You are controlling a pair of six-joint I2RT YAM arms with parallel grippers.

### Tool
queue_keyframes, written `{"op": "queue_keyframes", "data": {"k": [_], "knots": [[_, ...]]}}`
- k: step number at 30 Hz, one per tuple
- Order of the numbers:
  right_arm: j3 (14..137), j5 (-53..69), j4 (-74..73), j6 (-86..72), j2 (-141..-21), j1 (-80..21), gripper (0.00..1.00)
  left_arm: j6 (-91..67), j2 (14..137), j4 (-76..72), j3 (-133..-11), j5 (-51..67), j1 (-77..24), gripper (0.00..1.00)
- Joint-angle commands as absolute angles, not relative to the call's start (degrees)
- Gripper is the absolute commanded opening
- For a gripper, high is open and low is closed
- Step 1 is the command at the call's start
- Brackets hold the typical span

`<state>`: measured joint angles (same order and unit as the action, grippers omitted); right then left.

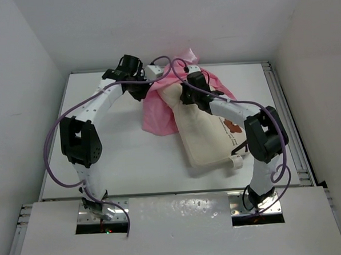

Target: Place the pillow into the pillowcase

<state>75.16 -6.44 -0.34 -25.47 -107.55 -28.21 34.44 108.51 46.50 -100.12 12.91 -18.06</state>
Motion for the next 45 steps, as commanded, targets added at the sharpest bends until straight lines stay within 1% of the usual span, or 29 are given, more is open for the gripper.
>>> {"op": "queue_keyframes", "data": {"k": [1, 8, 10, 11, 12, 13, 14, 15, 17, 19, 20, 21, 22, 23, 24, 25, 26, 27, 28, 30, 32, 33, 35, 39, 41, 42, 43, 44, 45], "knots": [[79.8, -10.11, 5.09, -30.14, -108.1, -28.12, 0.0, 37.87, 107.14, 53.95, -104.67, 15.73, -20.9, 0.0], [81.3, -9.32, 9.22, -29.89, -108.89, -30.93, 0.0, 39.99, 108.11, 55.55, -102.14, 26.26, -23.64, 0.0], [80.25, -4.26, 9.58, -30.49, -109.25, -30.33, 0.0, 41.39, 108.11, 56.68, -101.25, 28.91, -23.64, 0.0], [78.85, -1.43, 9.58, -31.02, -109.16, -29.54, 0.22, 42.01, 108.02, 57.21, -101.08, 28.92, -23.56, 0.04], [78.05, 1.81, 9.93, -31.46, -108.73, -28.75, 0.38, 42.88, 107.93, 58.09, -100.9, 28.74, -23.64, 0.18], [76.39, 8.63, 10.63, -32.16, -107.33, -26.74, 0.66, 43.93, 107.67, 59.75, -101.07, 28.39, -23.47, 0.27], [76.38, 11.14, 10.63, -32.6, -106.36, -25.59, 0.74, 44.21, 107.58, 60.2, -101.25, 27.34, -23.29, 0.41], [74.55, 13.08, 10.81, -33.04, -105.13, -23.49, 0.8, 43.86, 107.49, 60.73, -102.21, 26.9, -22.59, 0.45], [71.91, 15.55, 10.2, -33.4, -101.62, -21.37, 0.88, 43.33, 107.4, 60.47, -104.05, 25.06, -21.8, 0.54], [70.5, 17.04, 9.49, -33.57, -99.59, -17.94, 0.87, 41.76, 107.67, 59.24, -107.57, 23.82, -21.27, 0.56], [69.71, 17.66, 8.62, -33.4, -98.88, -16.89, 0.82, 41.05, 107.84, 58.46, -108.71, 22.25, -21.27, 0.56], [69.61, 17.75, 8.09, -32.79, -98.18, -14.79, 0.56, 40.17, 108.02, 55.66, -109.42, 21.19, -21.44, 0.56], [69.78, 17.58, 6.87, -32.78, -98.26, -13.81, 0.41, 38.16, 108.63, 53.63, -109.86, 19.18, -21.79, 0.56], [71.61, 16.62, 3.2, -32.61, -98.7, -13.02, 0.3, 37.27, 109.15, 51.53, -109.69, 14.55, -22.23, 0.56], [73.02, 16.18, 0.99, -32.61, -100.53, -11.01, 0.28, 36.74, 109.68, 46.54, -109.17, 11.72, -23.19, 0.56], [74.6, 16.08, -2.08, -32.61, -101.59, -10.03, 0.36, 35.0, 110.82, 43.28, -107.33, 8.91, -23.64, 0.58], [77.66, 16.35, -6.63, -32.26, -102.82, -9.15, 0.5, 33.94, 111.35, 40.2, -106.53, 4.35, -24.25, 0.63], [78.74, 16.52, -8.25, -31.65, -104.75, -7.66, 0.68, 32.71, 112.66, 34.77, -105.83, 3.0, -24.52, 0.65], [79.36, 16.7, -10.09, -31.21, -105.37, -7.04, 0.74, 32.35, 113.28, 32.46, -105.3, 2.29, -24.7, 0.67], [78.23, 17.05, -9.85, -29.89, -105.73, -6.24, 0.86, 32.17, 115.65, 28.49, -105.64, 2.63, -25.22, 0.72], [75.86, 19.32, -8.27, -28.14, -106.0, -6.24, 0.95, 31.56, 117.33, 26.21, -106.7, 5.09, -25.58, 0.75], [75.41, 20.03, -8.0, -27.69, -106.87, -6.24, 0.97, 30.6, 119.16, 25.67, -107.05, 6.14, -25.49, 0.75], [74.45, 21.52, -7.91, -26.99, -108.27, -6.41, 0.99, 29.54, 120.75, 23.74, -107.49, 8.52, -25.75, 0.76], [73.39, 24.25, -7.3, -26.72, -111.79, -7.03, 0.99, 29.44, 123.92, 21.28, -106.97, 8.27, -27.33, 0.73], [73.3, 24.96, -7.3, -26.55, -113.46, -7.73, 0.96, 29.01, 124.62, 19.26, -106.35, 7.48, -27.77, 0.55], [73.3, 26.7, -6.95, -25.59, -114.25, -8.34, 0.91, 28.74, 125.15, 18.73, -106.43, 6.77, -27.95, 0.34], [73.13, 27.33, -6.77, -25.58, -114.52, -8.7, 0.91, 28.57, 125.42, 18.72, -106.52, 6.77, -27.95, 0.25], [73.21, 28.2, -6.51, -24.88, -114.7, -9.14, 0.77, 28.13, 125.59, 18.89, -106.78, 6.77, -28.12, 0.16], [73.56, 29.08, -6.24, -24.7, -114.87, -9.4, 0.67, 28.13, 125.68, 19.24, -107.14, 7.03, -28.3, 0.01]]}}
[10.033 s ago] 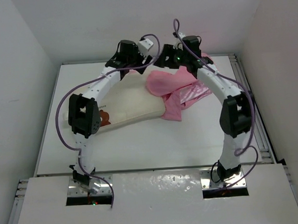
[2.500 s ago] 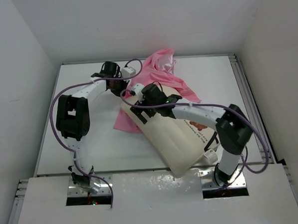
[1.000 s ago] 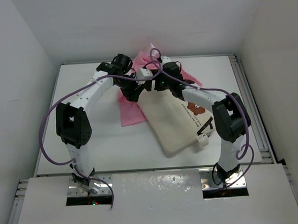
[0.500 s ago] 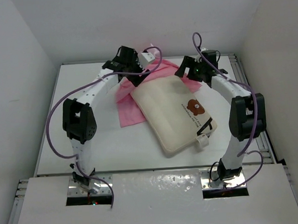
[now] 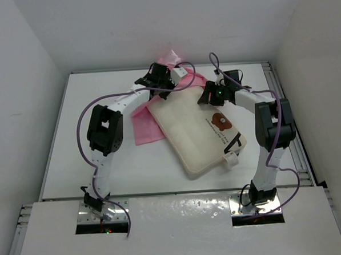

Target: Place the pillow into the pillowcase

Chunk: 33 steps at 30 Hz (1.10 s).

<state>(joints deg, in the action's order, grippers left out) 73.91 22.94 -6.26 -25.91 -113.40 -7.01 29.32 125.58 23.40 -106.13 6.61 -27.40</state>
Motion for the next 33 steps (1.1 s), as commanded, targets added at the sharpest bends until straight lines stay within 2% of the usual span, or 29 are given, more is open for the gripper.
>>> {"op": "queue_keyframes", "data": {"k": [1, 2, 3, 4, 8, 12, 18, 24, 28, 30, 31, 32, 33], "knots": [[73.91, 30.48, -6.15, -24.35, -114.87, -10.1, 0.56, 27.95, 125.68, 20.21, -107.66, 7.73, -28.39, 0.0], [74.09, 30.93, -6.15, -24.26, -114.7, -10.54, 0.3, 27.69, 125.68, 21.08, -108.36, 8.26, -28.56, 0.0], [74.79, 31.11, -5.98, -23.91, -114.35, -10.98, 0.18, 27.69, 125.6, 22.05, -110.37, 10.0, -28.65, 0.0], [74.97, 30.94, -5.72, -23.65, -113.21, -11.86, 0.0, 27.42, 125.51, 24.24, -111.7, 10.98, -28.74, 0.0], [76.11, 30.67, -2.82, -23.29, -108.21, -14.5, 0.0, 27.33, 125.07, 31.01, -120.04, 15.46, -29.09, 0.0], [73.84, 31.2, 7.71, -24.08, -101.18, -17.48, 0.0, 28.21, 124.72, 39.96, -130.14, 23.02, -29.44, 0.0], [67.77, 25.14, 23.63, -28.47, -92.91, -18.46, 0.0, 34.53, 124.54, 52.0, -135.35, 30.22, -30.06, 0.0], [66.36, 16.11, 27.51, -30.5, -93.34, -18.02, 0.0, 44.46, 123.93, 62.73, -135.97, 35.06, -29.71, 0.0], [67.32, 15.29, 24.8, -34.26, -99.99, -15.56, 0.0, 45.37, 123.23, 61.71, -132.38, 32.79, -28.22, 0.0], [70.13, 15.82, 18.57, -35.94, -102.38, -13.72, 0.0, 42.2, 122.7, 56.55, -128.52, 28.16, -26.99, 0.26], [70.92, 17.39, 16.2, -36.12, -103.44, -13.1, 0.05, 39.84, 122.26, 55.47, -127.8, 26.56, -26.63, 0.37], [71.54, 18.19, 13.3, -36.47, -104.58, -12.57, 0.15, 38.94, 122.08, 54.94, -127.27, 24.89, -25.67, 0.52], [71.11, 18.89, 12.75, -36.47, -104.5, -11.7, 0.21, 38.33, 121.82, 54.5, -126.92, 24.53, -24.97, 0.57]]}}
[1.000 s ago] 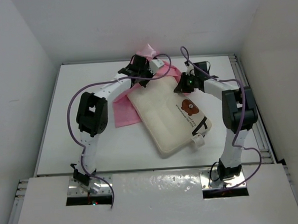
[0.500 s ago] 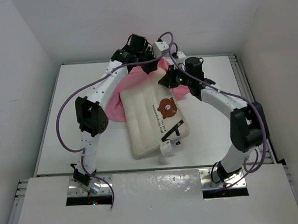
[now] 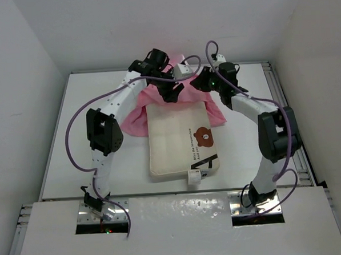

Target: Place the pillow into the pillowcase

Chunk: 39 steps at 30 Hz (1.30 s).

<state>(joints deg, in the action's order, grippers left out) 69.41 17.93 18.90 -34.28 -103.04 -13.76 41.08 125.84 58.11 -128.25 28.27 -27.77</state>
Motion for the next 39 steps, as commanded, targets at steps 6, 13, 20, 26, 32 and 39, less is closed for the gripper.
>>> {"op": "queue_keyframes", "data": {"k": [6, 13, 20, 26, 32, 39], "knots": [[64.51, 16.09, 9.07, -32.44, -99.14, -9.58, 0.84, 31.57, 115.06, 49.76, -118.94, 24.61, -18.99, 1.0], [62.24, 17.93, -2.54, -27.69, -97.04, -9.4, 0.99, 27.07, 108.9, 42.02, -98.57, 15.74, -11.53, 0.86], [55.64, 19.95, -5.19, -25.84, -93.96, -10.2, 0.99, 27.25, 107.93, 36.05, -83.61, 14.06, -8.79, 0.57], [50.37, 27.33, -2.73, -26.72, -95.36, -12.38, 0.99, 23.04, 112.49, 26.75, -79.28, 15.74, -8.96, 0.88], [45.62, 35.93, 9.82, -33.9, -100.79, -13.8, 0.81, 22.14, 119.96, 26.53, -80.95, 17.66, -9.58, 0.65], [48.94, 41.04, 24.49, -45.6, -103.1, -15.03, 0.0, 26.1, 117.26, 33.3, -79.98, 24.6, -13.27, 0.0]]}}
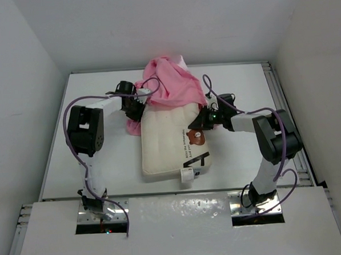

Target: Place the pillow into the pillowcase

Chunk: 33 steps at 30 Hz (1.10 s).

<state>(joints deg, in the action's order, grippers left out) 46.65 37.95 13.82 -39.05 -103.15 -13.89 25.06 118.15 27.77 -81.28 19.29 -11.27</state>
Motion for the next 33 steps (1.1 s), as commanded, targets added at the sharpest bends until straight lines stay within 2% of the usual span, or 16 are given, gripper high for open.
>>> {"op": "queue_keyframes", "data": {"k": [1, 5, 10, 15, 21, 26, 33], "knots": [[49.91, 41.04, 25.74, -48.23, -102.66, -15.03, 0.0, 26.54, 115.85, 36.53, -82.42, 26.7, -13.18, 0.0], [58.34, 37.72, 29.18, -52.2, -98.62, -14.68, 0.0, 28.73, 105.16, 43.23, -92.7, 29.26, -12.39, 0.0], [66.79, 27.26, 37.34, -58.87, -93.87, -13.71, 0.0, 32.07, 95.9, 48.41, -97.56, 30.06, -11.95, 0.0], [64.78, 18.56, 38.33, -62.67, -91.85, -13.79, 0.0, 32.96, 92.03, 47.83, -85.98, 28.66, -12.04, 0.0], [55.65, 7.93, 35.42, -64.33, -91.14, -16.96, 0.0, 37.42, 90.35, 51.94, -80.16, 31.2, -12.56, 0.0], [55.81, 7.91, 33.4, -64.95, -94.74, -19.95, 0.0, 49.96, 89.3, 60.98, -74.38, 31.99, -17.3, 0.0], [53.26, 7.21, 31.29, -65.39, -97.99, -21.62, 0.0, 57.3, 83.94, 60.47, -61.88, 16.99, -24.52, 0.02]]}}
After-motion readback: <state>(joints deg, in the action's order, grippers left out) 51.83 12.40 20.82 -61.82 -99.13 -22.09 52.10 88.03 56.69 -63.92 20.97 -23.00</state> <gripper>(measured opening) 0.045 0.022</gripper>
